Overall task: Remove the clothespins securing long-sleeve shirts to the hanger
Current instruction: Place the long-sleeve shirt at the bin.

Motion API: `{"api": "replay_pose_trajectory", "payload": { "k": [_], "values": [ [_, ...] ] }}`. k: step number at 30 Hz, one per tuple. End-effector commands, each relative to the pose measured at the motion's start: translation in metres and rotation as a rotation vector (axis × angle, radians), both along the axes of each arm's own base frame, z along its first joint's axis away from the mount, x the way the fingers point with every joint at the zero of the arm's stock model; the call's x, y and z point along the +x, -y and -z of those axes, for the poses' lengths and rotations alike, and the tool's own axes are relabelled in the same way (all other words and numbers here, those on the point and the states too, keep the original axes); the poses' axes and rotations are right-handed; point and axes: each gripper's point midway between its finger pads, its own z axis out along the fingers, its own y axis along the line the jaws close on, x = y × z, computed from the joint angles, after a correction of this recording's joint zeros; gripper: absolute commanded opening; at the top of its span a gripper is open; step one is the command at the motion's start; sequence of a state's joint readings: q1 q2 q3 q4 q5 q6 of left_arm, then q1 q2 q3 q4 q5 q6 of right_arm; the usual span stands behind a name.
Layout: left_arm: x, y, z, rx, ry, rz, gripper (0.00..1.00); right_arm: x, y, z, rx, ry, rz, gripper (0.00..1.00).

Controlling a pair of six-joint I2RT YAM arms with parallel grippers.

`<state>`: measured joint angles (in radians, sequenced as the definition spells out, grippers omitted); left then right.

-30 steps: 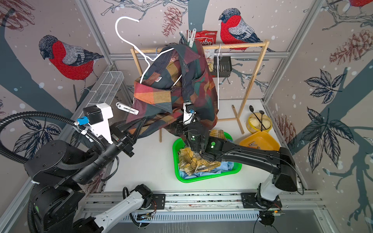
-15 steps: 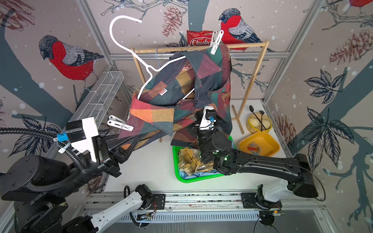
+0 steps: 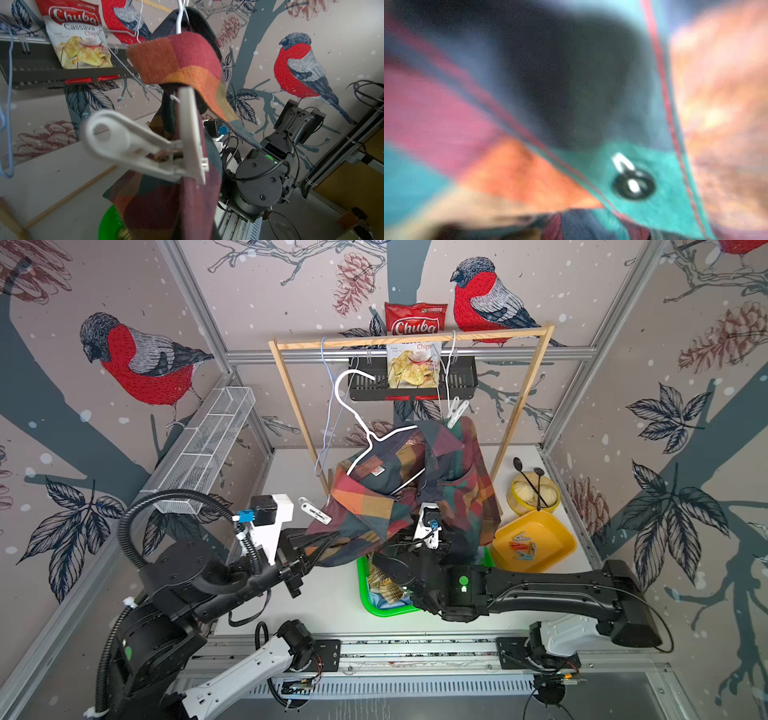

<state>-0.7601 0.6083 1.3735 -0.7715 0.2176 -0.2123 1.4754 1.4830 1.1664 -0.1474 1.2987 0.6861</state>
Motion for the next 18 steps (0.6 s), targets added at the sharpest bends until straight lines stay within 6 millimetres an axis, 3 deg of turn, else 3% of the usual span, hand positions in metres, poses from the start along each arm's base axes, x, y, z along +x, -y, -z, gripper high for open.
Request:
{"api": "replay_pose_trajectory", "payload": {
  "k": [1, 6, 10, 14, 18],
  "values": [
    [0.011, 0.003, 0.012, -0.007, -0.013, -0.032, 0.00, -0.004, -0.001, 0.033, 0.035, -0.085, -0.023, 1.00],
    [0.029, 0.005, 0.051, 0.052, -0.062, -0.099, 0.00, -0.015, -0.026, 0.071, -0.033, -0.251, -0.247, 1.00],
    [0.038, 0.002, 0.058, 0.068, -0.068, -0.146, 0.00, -0.039, -0.037, 0.105, 0.030, -0.497, -0.572, 1.00],
    [0.049, 0.003, 0.059, 0.086, -0.065, -0.183, 0.00, -0.069, -0.022, 0.108, -0.007, -0.594, -0.683, 1.00],
    [0.058, 0.006, 0.062, 0.093, -0.057, -0.207, 0.00, -0.091, -0.006, 0.084, 0.019, -0.613, -0.764, 1.00]
  ]
}}
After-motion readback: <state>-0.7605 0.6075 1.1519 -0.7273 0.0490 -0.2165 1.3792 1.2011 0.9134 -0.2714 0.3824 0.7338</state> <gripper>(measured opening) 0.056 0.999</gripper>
